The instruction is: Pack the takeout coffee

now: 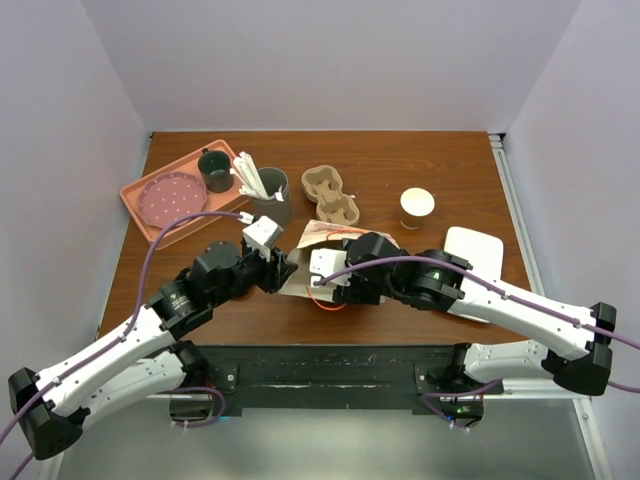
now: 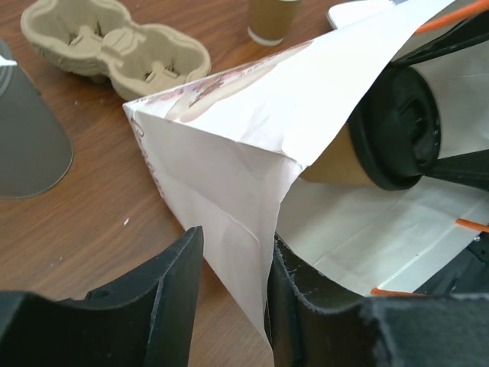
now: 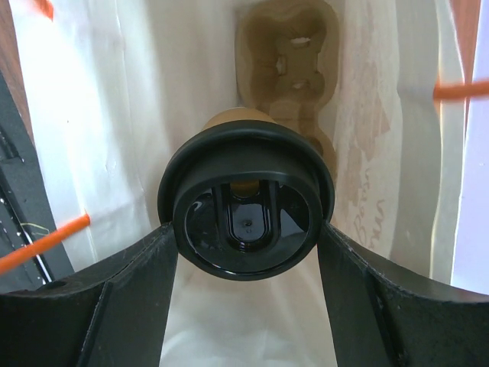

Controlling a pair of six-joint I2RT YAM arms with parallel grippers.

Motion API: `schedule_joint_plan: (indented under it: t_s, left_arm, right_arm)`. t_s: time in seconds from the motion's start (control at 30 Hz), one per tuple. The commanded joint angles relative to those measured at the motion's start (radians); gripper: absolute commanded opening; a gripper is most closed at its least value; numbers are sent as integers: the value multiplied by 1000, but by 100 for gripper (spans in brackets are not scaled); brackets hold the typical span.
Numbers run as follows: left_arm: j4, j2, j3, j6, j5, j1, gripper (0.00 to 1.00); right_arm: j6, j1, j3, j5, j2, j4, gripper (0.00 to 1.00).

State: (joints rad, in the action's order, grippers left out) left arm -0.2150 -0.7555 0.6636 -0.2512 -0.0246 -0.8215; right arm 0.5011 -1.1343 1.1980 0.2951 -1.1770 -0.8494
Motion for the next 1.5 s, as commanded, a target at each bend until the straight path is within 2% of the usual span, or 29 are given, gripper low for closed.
schedule_joint_plan:
  t_s: [0.0, 0.07, 0.1, 0.17, 0.33, 0.6, 0.93, 1.2, 1.47]
  left_arm:
    - [-55, -30, 76, 33, -48, -5, 43]
    - [-64, -41, 88, 46, -37, -5, 43]
    - [-66, -48, 93, 52, -32, -5, 35]
    - [-60, -50, 103, 55, -18, -5, 27]
    - [-57, -53, 123, 32, 6, -5, 0]
    - [-37, -30, 107, -39, 20, -14, 0]
    - [-26, 44, 47, -49, -43, -25, 0]
    - [-20, 73, 14, -51, -14, -25, 0]
    - [-63, 104, 21, -40, -23, -25, 0]
  right_arm:
    - [13, -4, 17, 9, 30, 3, 3]
    - [5, -5, 28, 16, 27, -4, 3]
    - [4, -4, 28, 25, 27, -2, 2]
    - [7, -4, 28, 70, 22, 12, 2]
    - [46, -5, 11, 174, -19, 73, 1]
    - [63, -2, -15, 171, -73, 93, 0]
    - [108, 8, -112, 229, -90, 220, 0]
    - [70, 8, -90, 253, -127, 311, 0]
    - [86, 8, -158, 253, -130, 372, 0]
